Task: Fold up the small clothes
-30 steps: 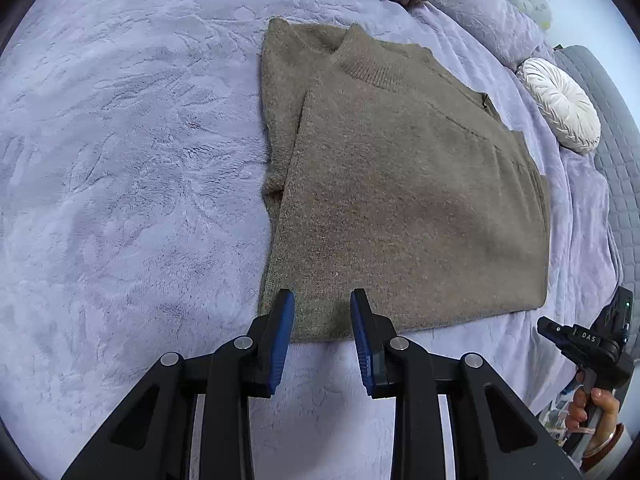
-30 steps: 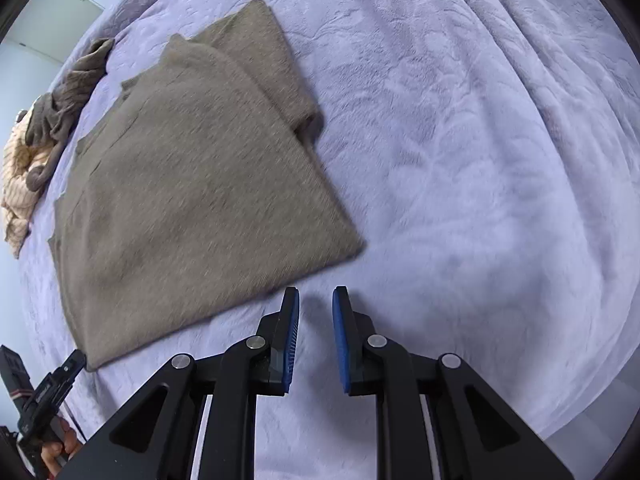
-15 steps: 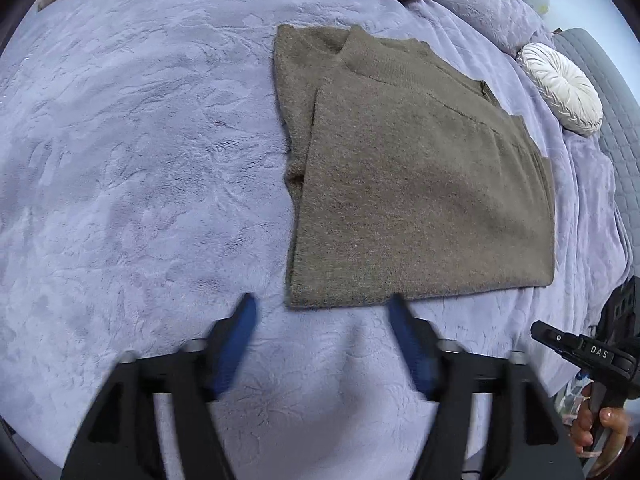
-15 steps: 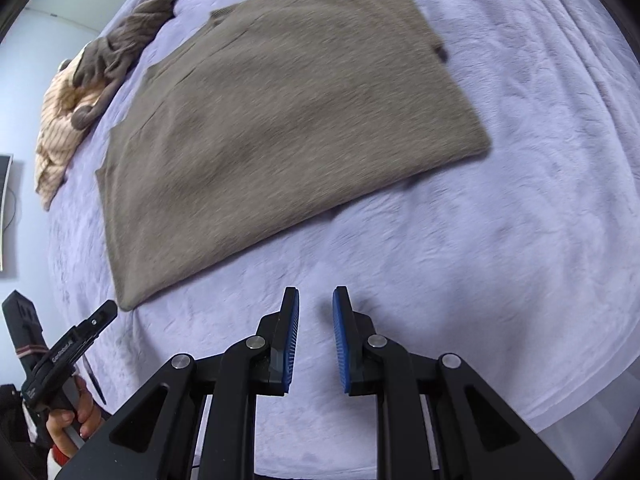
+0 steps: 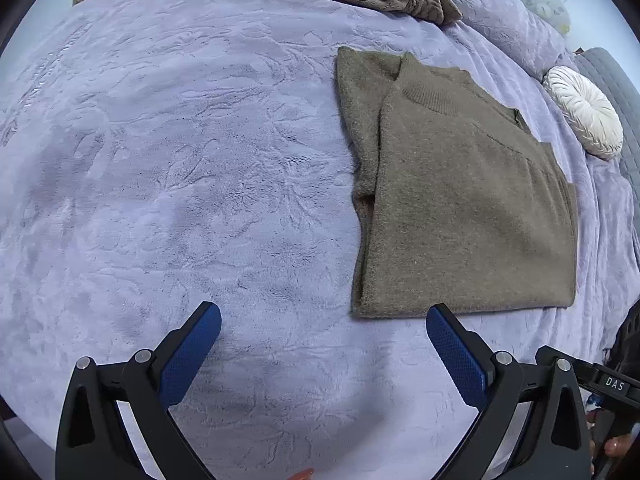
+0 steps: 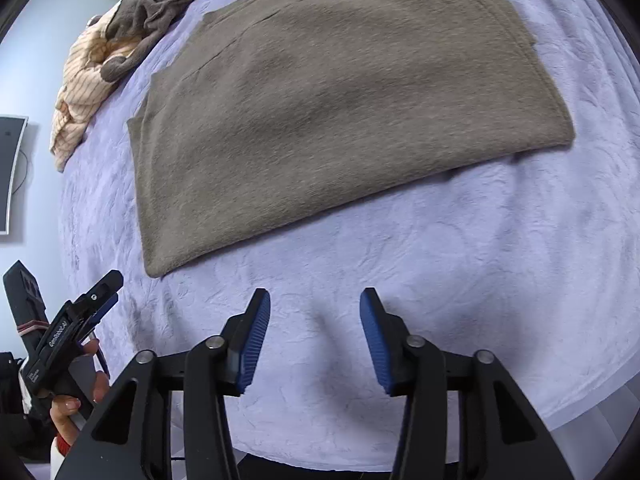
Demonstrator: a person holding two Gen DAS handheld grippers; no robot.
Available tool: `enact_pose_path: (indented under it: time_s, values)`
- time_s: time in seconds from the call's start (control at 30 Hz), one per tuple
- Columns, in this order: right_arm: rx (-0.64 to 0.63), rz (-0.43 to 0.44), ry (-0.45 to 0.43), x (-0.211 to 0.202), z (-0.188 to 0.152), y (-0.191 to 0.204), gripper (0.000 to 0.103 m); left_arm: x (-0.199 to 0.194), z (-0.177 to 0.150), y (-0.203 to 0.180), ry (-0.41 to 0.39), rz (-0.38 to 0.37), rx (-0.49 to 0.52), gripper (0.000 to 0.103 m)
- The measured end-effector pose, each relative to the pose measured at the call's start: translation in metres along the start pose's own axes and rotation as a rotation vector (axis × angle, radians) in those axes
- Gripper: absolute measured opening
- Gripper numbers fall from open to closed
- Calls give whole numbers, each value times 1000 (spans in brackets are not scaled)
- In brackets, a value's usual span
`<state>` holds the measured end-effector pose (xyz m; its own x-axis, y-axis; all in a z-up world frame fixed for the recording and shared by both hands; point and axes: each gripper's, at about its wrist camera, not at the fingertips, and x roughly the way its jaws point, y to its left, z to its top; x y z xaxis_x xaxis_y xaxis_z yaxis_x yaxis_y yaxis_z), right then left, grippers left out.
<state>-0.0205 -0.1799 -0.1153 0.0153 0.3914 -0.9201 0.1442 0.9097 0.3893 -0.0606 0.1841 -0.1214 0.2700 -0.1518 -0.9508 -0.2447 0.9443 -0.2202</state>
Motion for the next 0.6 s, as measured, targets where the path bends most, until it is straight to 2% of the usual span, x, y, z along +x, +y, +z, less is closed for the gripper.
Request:
enact_pose_path:
  time_s: [0.13, 0.37, 0.6]
  values:
    - [-5, 22, 24, 10, 0, 11, 53, 6, 2, 5, 30, -13, -10, 103]
    - [-2, 70, 52, 26, -2, 29, 53, 20, 3, 12, 55, 32, -15, 103]
    - [52, 172, 61, 44, 2, 39, 53, 26, 5, 17, 72, 18, -28, 103]
